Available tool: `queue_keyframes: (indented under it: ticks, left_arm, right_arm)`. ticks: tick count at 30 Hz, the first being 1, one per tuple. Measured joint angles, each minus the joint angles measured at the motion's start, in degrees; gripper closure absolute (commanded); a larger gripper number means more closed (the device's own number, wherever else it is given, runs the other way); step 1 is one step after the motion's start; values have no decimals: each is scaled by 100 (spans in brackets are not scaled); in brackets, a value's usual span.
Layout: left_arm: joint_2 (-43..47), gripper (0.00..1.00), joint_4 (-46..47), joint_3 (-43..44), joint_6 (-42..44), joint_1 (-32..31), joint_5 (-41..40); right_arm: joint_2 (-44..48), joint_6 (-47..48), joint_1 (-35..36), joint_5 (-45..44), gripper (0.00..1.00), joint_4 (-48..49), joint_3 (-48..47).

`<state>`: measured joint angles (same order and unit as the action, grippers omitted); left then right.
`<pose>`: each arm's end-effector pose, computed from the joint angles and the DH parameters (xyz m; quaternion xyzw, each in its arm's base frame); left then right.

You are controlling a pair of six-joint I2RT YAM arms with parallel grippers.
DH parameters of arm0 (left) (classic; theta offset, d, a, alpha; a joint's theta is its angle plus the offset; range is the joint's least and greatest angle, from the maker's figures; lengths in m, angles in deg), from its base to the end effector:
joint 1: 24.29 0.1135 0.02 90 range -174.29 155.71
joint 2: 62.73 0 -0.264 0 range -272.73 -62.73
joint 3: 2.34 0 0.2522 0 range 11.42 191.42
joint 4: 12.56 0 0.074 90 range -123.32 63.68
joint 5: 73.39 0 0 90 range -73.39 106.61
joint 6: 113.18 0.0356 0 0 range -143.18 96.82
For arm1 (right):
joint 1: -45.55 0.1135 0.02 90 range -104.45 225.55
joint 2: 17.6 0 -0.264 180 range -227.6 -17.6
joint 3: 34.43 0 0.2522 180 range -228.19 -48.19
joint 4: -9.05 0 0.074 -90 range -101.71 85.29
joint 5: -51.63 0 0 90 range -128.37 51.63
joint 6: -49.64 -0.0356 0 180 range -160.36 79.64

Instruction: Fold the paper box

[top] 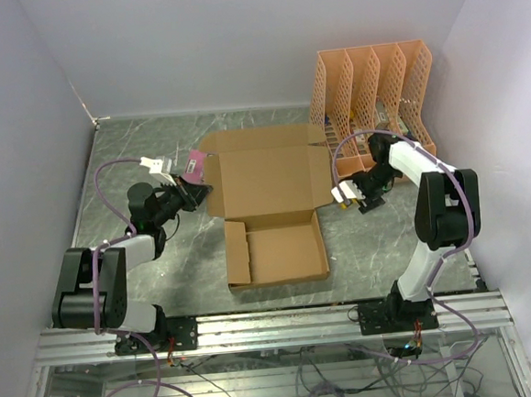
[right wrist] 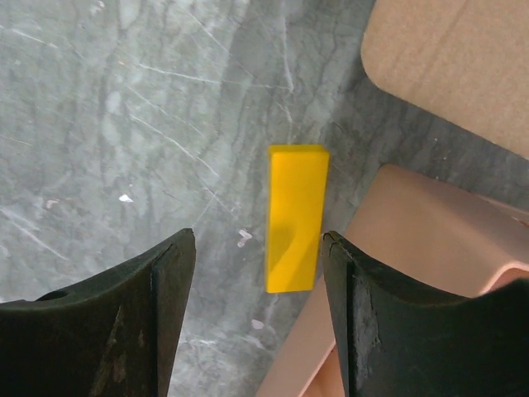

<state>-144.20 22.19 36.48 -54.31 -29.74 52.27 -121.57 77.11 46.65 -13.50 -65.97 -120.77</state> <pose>0.2651 -0.0461 0.1896 0.0365 0.7446 -0.4154 0.5211 0.3188 0.0211 0.1871 -0.8368 0.5029 0.1327 0.1710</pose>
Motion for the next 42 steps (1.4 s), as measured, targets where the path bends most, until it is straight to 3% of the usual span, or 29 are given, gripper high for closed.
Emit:
queue_keyframes:
  ticks: [8, 23, 29, 32, 42]
  left_arm:
    - [160, 91, -186, 0, 96, -2, -85]
    - [363, 90, -299, -94, 155, -17, -232]
    - [435, 90, -323, -116, 179, -44, -256]
    - [444, 90, -348, -118, 179, -52, -267]
    - [466, 90, -378, -155, 177, -76, -308]
  right_arm:
    - [-66, 0, 11, -44, 39, 339, 7]
    - [-378, 2, 52, -151, 55, 511, 35]
    - [-376, 0, 52, -37, 40, 612, 103]
    - [-365, -2, 52, 59, 39, 544, 111]
    - [-522, 2, 120, -20, 69, 485, 2]
